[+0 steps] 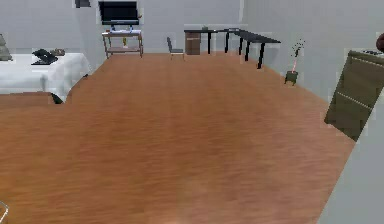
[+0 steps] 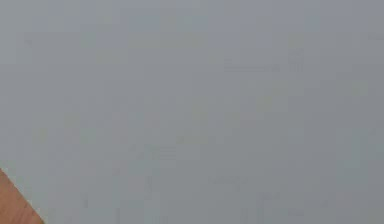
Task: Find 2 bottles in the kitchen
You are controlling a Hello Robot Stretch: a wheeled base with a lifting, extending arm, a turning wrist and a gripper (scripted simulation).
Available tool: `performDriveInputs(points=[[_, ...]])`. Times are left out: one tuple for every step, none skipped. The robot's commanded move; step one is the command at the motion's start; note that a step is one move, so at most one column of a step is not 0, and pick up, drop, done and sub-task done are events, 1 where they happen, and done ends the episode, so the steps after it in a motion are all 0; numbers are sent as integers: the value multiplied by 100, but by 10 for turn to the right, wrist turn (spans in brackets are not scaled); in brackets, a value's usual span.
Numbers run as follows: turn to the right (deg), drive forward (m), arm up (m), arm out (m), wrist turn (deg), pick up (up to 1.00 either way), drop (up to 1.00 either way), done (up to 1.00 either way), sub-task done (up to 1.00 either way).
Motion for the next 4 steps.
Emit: performDriveInputs(points=[[-90, 0, 0, 0, 0, 0, 0, 0, 0], [0, 75, 0, 0, 0, 0, 0, 0, 0], [-420, 0, 0, 0, 0, 0, 0, 0, 0], [0, 100, 0, 0, 0, 0, 0, 0, 0]])
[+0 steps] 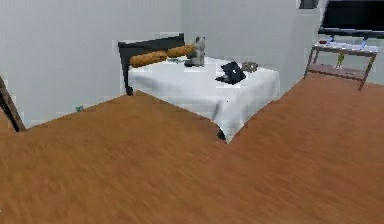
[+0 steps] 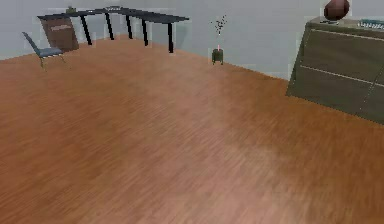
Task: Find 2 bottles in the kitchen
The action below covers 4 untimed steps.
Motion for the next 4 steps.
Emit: performDriveInputs(points=[[-60, 0, 0, 0, 0, 0, 0, 0, 0], [-30, 0, 0, 0, 0, 0, 0, 0, 0], [0, 50, 0, 0, 0, 0, 0, 0, 0], [-390, 0, 0, 0, 0, 0, 0, 0, 0]])
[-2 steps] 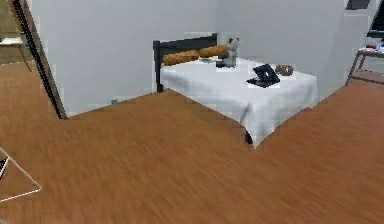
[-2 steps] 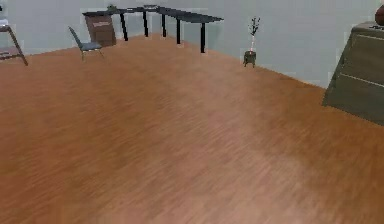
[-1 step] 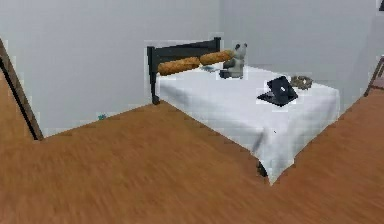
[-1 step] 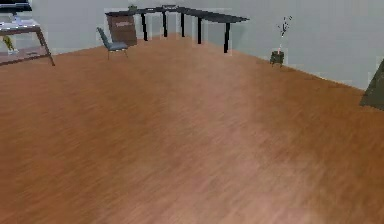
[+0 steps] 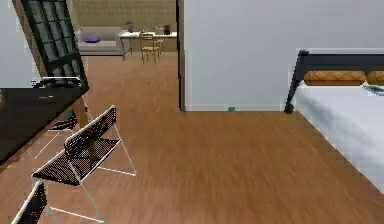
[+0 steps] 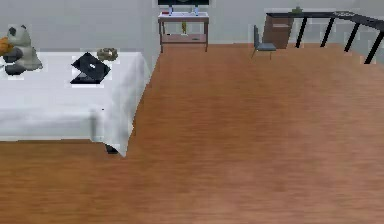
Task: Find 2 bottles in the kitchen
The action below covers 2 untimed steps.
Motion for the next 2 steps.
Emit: performDriveInputs(points=[[0, 100, 0, 0, 0, 0, 0, 0, 0], [0, 70, 0, 0, 0, 0, 0, 0, 0]])
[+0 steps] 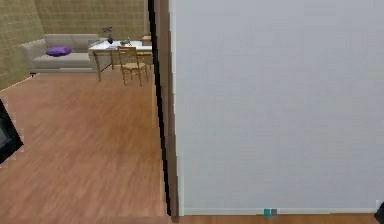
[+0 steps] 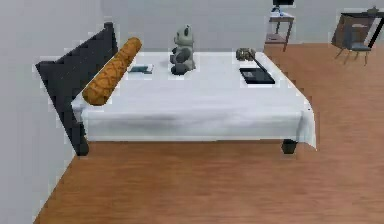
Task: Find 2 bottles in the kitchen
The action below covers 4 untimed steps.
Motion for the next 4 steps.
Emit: performDriveInputs(points=[[-450, 0, 0, 0, 0, 0, 0, 0, 0], [-60, 0, 0, 0, 0, 0, 0, 0, 0], [0, 10, 0, 0, 0, 0, 0, 0, 0], [150, 0, 0, 0, 0, 0, 0, 0, 0]])
